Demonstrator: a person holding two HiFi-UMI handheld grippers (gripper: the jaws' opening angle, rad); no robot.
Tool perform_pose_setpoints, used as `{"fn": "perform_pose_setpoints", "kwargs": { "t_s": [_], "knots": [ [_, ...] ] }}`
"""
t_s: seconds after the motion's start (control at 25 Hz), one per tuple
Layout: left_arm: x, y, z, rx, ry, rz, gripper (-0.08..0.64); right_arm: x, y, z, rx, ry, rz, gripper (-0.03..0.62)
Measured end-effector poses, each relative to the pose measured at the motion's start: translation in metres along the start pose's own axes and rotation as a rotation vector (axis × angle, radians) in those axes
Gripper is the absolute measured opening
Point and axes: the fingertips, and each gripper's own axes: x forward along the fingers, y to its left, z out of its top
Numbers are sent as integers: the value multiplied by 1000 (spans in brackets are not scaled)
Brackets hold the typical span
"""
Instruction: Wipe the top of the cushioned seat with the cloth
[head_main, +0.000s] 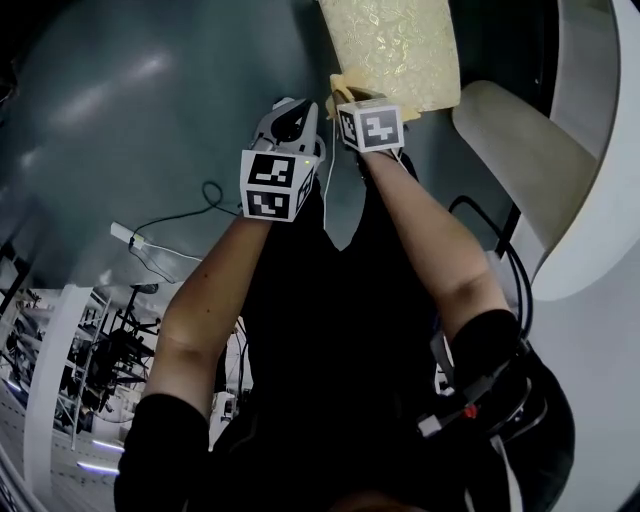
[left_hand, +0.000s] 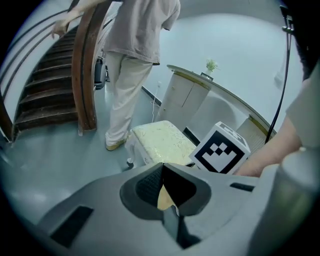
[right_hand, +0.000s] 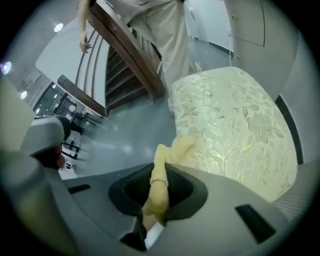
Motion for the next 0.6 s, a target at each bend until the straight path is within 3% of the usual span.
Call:
{"fn": "perform_pose_setpoints", "kwargs": {
  "t_s": [0.24,0.44,0.6],
  "knots": [
    [-6,-5,9,-12,-7,19,5,-43,7,34,-23,-127,67,60],
    [16,-20,28,-5,-37,6,5,-78,-44,66,-31,-216,26,60],
    [34,-46,55,2,-50,-6,4,-118,-104,88,25,-275,-33,60]
  ]
}}
